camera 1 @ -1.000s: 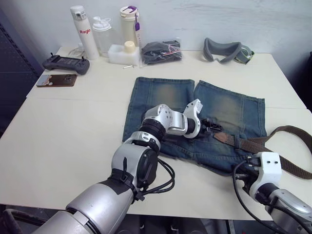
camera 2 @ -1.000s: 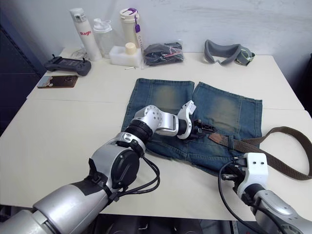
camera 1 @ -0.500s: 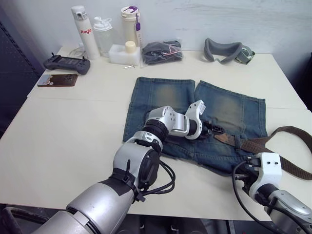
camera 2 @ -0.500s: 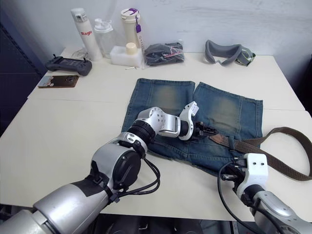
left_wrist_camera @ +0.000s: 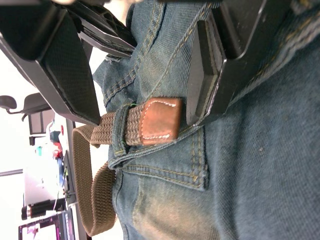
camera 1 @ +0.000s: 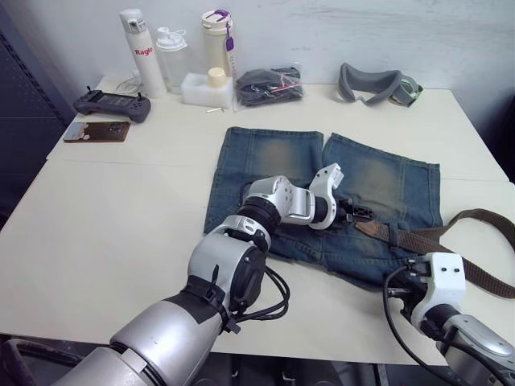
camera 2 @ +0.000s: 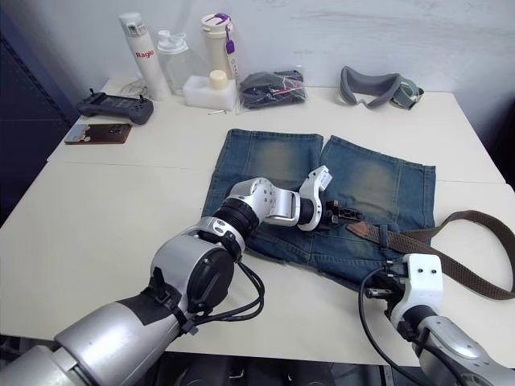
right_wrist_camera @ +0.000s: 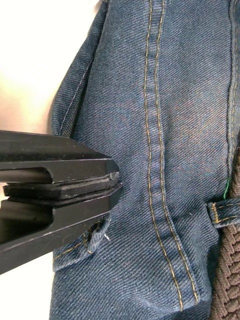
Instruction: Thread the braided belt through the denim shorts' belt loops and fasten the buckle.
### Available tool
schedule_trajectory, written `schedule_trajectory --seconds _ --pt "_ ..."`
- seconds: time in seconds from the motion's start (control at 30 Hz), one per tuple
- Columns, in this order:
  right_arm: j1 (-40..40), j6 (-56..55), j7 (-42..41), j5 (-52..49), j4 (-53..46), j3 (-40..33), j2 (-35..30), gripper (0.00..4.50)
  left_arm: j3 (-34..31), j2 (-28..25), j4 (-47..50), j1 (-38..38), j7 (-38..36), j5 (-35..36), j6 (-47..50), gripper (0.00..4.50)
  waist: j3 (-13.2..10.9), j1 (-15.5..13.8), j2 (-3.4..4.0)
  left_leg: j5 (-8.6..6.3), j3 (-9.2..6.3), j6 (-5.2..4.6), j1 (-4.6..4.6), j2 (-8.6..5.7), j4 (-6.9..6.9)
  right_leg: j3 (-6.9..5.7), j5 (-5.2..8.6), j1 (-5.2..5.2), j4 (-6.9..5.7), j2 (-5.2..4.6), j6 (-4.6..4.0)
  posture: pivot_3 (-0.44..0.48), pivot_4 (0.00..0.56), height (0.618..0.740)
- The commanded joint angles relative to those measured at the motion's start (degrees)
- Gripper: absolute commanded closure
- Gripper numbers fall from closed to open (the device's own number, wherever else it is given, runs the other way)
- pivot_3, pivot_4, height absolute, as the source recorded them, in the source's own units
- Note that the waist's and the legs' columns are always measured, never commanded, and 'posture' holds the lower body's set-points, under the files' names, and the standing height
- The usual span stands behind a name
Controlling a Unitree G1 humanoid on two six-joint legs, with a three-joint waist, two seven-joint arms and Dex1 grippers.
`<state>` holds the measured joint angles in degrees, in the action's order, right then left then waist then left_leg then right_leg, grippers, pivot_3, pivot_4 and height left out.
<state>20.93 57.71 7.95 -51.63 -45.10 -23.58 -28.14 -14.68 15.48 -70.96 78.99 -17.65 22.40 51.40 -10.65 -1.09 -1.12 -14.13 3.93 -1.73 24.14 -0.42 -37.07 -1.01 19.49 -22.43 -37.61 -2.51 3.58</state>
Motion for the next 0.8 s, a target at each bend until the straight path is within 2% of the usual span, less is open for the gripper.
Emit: schedule_trajectory --seconds 0.03,0.23,0.53,0.73,0.8 --pt "0.32 0.81 0.21 0.28 -0.75 0.49 0.65 4.5 1.84 8.92 -0.94 1.52 0.96 -1.93 -3.1 1.48 0.0 0.03 0.0 0.0 0.0 0.0 0.0 0.0 0.0 0.0 0.0 0.0 0.0 0.0 0.0 0.0 0.15 0.738" --pt "0.58 0.91 0.48 0.26 -1.07 0.39 0.95 4.5 3.86 9.92 -2.31 0.55 5.29 -4.69 -8.07 1.48 0.0 0.07 0.0 -0.11 0.0 -0.24 0.0 0.0 0.0 0.01 0.0 -0.01 0.0 0.0 0.0 0.0 0.15 0.738" --pt "2.14 0.87 1.06 -0.07 -2.42 -0.29 1.64 4.5 3.5 13.24 -2.1 1.98 -1.88 -2.51 -5.64 1.48 0.0 -0.06 0.0 -0.1 0.0 -0.24 0.01 0.0 0.01 0.01 0.01 -0.02 0.0 0.0 -0.02 0.0 0.15 0.738" --pt "2.64 0.9 1.28 -0.24 -2.84 -0.59 1.78 4.5 5.18 13.8 -1.64 2.1 -5.54 -3.59 -5.7 1.48 0.0 -0.08 0.0 -0.02 0.0 -0.27 0.01 0.0 0.02 0.0 0.02 -0.03 0.0 0.0 -0.03 0.0 0.15 0.738" --pt "2.75 0.9 1.32 -0.25 -2.93 -0.62 1.82 4.5 6.93 14.1 -1.19 2.05 -8.87 -4.45 -6.03 1.48 0.0 -0.09 0.0 -0.01 0.0 -0.27 0.01 0.0 0.02 0.0 0.02 -0.03 0.0 0.0 -0.03 0.0 0.15 0.738"
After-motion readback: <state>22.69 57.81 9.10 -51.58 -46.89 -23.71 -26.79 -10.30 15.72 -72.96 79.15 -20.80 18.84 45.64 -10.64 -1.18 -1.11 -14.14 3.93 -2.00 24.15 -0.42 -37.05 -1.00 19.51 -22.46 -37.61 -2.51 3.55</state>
